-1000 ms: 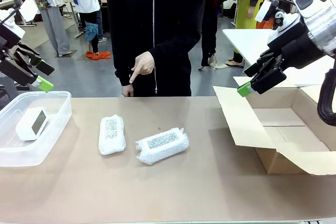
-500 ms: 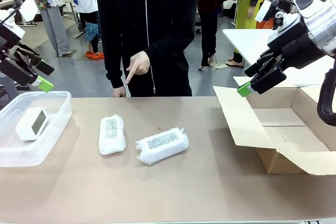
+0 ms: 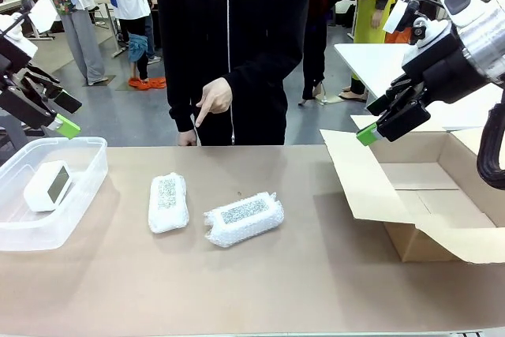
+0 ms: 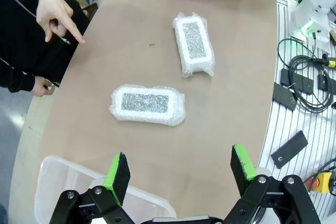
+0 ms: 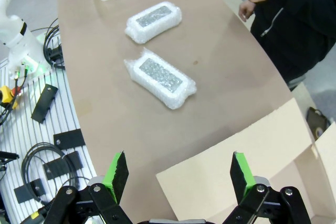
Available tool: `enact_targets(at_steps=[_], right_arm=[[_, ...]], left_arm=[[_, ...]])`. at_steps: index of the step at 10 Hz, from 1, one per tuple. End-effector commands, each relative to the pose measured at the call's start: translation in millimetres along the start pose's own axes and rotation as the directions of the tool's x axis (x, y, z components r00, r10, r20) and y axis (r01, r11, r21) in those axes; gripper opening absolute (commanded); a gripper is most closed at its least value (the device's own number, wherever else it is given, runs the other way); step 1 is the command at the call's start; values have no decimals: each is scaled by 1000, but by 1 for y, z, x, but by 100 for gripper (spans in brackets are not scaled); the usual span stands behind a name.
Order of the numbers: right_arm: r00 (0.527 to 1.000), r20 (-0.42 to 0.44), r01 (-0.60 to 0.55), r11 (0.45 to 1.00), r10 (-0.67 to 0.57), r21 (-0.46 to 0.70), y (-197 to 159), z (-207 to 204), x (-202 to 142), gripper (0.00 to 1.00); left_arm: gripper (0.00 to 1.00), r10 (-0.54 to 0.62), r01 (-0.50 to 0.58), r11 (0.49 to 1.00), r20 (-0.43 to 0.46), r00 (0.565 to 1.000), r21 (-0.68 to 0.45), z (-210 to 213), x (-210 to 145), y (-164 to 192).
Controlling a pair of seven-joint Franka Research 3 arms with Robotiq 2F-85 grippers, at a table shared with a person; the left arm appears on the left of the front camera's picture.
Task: Separate and place wrapped and unwrapped clocks.
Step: Pick up the Digital clock indicated by the person.
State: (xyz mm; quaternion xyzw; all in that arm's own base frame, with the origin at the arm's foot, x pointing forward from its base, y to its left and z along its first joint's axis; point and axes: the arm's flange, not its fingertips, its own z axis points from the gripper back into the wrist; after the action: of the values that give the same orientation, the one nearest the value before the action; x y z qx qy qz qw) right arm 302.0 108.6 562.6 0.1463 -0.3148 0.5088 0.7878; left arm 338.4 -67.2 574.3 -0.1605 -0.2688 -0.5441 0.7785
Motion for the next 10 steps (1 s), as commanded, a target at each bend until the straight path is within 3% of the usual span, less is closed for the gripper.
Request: enact_targets(at_steps=[1,3,4,5,7,8,10], right_arm=[[992,-64,108,993,-105,46,0,-20,48,100],[960,-233,167,985,-153,43,13,-75,138,100],[892,-342,320,947,-295,17,24,-115,177,100],[872,-363,354,935,-328,7,40,-152,200,100],[841,-364,414,909,-401,-44,74,-228,219,100],[845,-332,419,905,-419,-76,82,-273,206,100],[894,-201,402,915,-400,-31,82,-301,183,100]], left_arm=[[100,1,-1,1000,0,1000,0,1,1,-1],[100,1,-1,1000,0,1000,0,1,1,-1],[100,1,-1,1000,0,1000,0,1,1,-1],[100,1,-1,1000,0,1000,0,1,1,-1],[100,1,-1,1000,0,1000,0,1,1,-1],[100,1,-1,1000,0,1000,0,1,1,-1],[100,1,-1,1000,0,1000,0,1,1,-1]])
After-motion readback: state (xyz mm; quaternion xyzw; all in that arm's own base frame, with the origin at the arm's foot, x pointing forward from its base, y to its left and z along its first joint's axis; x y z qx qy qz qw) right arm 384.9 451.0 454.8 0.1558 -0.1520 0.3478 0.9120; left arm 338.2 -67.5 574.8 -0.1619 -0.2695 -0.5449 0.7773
